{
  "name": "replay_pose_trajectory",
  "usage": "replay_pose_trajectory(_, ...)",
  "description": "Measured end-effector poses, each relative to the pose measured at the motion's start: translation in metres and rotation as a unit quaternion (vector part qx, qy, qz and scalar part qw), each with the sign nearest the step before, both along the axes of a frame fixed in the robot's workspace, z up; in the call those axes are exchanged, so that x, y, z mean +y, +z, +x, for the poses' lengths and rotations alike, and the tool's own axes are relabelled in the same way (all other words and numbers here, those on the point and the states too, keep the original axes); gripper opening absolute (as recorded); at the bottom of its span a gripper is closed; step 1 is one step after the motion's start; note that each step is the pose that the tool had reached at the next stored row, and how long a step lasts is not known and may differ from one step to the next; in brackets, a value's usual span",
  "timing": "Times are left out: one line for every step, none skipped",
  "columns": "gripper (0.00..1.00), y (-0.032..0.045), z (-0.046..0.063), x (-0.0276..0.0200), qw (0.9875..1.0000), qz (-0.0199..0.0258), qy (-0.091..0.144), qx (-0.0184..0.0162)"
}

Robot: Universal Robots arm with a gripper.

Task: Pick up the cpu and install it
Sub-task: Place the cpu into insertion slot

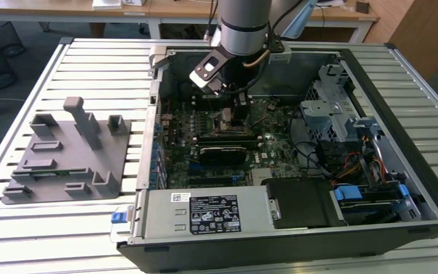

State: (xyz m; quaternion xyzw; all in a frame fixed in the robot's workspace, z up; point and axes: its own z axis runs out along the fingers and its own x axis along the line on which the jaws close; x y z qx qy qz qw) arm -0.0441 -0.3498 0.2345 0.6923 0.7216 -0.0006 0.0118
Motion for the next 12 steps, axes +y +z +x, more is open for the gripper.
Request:
replay_pose_trajectory(0.54, -0.0011, 0.000, 0.0000, 1.0000, 0.0000, 0.000, 0.0000)
replay_pose_trajectory(0.54, -0.0023, 0.000, 0.0001, 1.0000, 0.0000, 0.000, -0.0001)
replay_pose_trajectory(0.54, -0.0036, 0.000, 0.0003, 1.0000, 0.0000, 0.000, -0.0001)
replay_pose_trajectory(0.54, -0.0048, 0.000, 0.0009, 1.0000, 0.0000, 0.000, 0.0000)
replay_pose_trajectory(0.54, -0.0058, 0.000, 0.0019, 1.0000, -0.0001, -0.001, 0.0000)
replay_pose_trajectory(0.54, -0.0068, 0.000, 0.0030, 1.0000, -0.0001, -0.001, 0.0000)
replay_pose_trajectory(0.54, -0.0078, 0.000, 0.0044, 1.0000, -0.0001, -0.002, 0.0000)
replay_pose_trajectory(0.54, -0.0088, 0.000, 0.0058, 1.0000, 0.0000, -0.002, 0.0000)
replay_pose_trajectory(0.54, -0.0107, 0.000, 0.0076, 1.0000, 0.0000, -0.003, 0.0000)
replay_pose_trajectory(0.54, -0.0125, 0.000, 0.0087, 1.0000, 0.0001, -0.003, -0.0001)
replay_pose_trajectory(0.54, -0.0143, 0.000, 0.0101, 1.0000, 0.0001, -0.003, -0.0001)
replay_pose_trajectory(0.54, -0.0160, 0.000, 0.0113, 1.0000, 0.0000, -0.003, 0.0000)
